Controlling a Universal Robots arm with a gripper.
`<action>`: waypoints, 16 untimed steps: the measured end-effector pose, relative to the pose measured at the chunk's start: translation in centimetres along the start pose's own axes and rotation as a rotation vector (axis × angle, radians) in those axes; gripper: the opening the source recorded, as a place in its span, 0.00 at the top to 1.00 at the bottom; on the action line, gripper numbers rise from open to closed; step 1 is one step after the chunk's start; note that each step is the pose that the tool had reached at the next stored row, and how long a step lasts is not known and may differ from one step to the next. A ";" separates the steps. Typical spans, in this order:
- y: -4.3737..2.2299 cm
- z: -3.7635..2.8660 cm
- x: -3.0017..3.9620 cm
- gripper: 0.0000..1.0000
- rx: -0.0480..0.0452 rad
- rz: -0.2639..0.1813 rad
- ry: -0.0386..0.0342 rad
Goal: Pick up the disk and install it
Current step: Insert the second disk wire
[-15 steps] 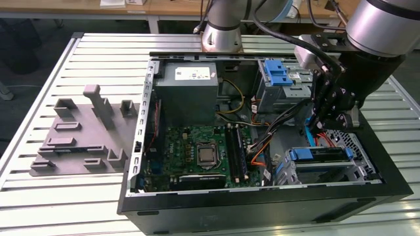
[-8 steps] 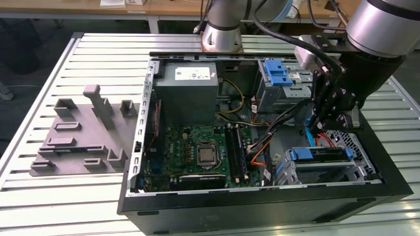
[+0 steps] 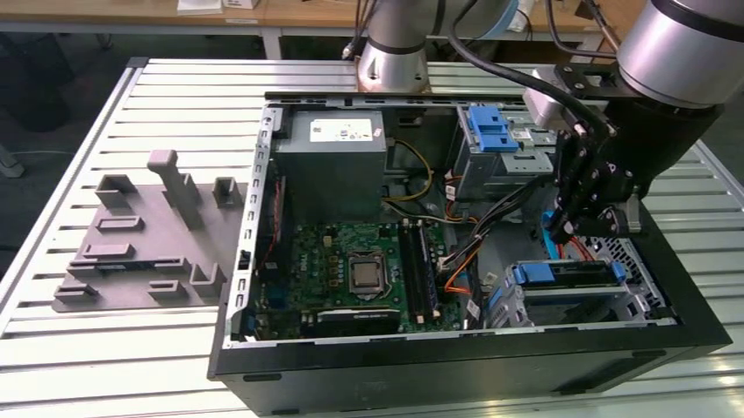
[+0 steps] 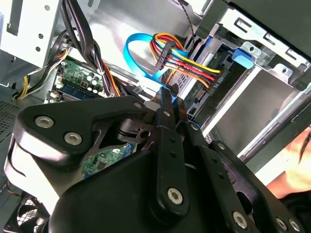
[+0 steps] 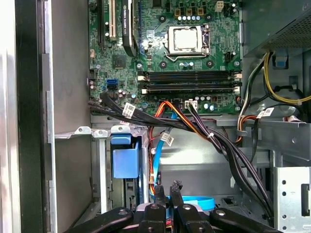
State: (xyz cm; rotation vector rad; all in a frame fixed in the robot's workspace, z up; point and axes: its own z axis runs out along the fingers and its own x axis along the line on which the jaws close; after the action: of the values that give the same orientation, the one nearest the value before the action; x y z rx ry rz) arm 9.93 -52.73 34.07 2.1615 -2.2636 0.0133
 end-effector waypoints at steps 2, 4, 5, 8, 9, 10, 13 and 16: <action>0.00 0.00 0.00 0.84 0.0000 0.000 0.0000; 0.00 0.00 0.02 0.84 0.0000 0.000 0.0000; 0.00 0.00 0.02 0.84 0.0000 0.000 0.0000; 0.00 0.01 0.07 0.84 0.0000 0.000 0.0000; 0.00 0.01 0.13 0.84 0.0000 0.000 -0.0001; -0.01 0.01 0.20 0.84 0.0000 0.000 0.0000; -0.02 0.04 0.49 0.84 0.0000 0.000 0.0000; -0.03 0.08 0.78 0.84 0.0007 0.000 -0.0001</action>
State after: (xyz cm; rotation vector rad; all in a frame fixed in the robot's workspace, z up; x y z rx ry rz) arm 9.93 -53.52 34.00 2.1618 -2.2640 0.0140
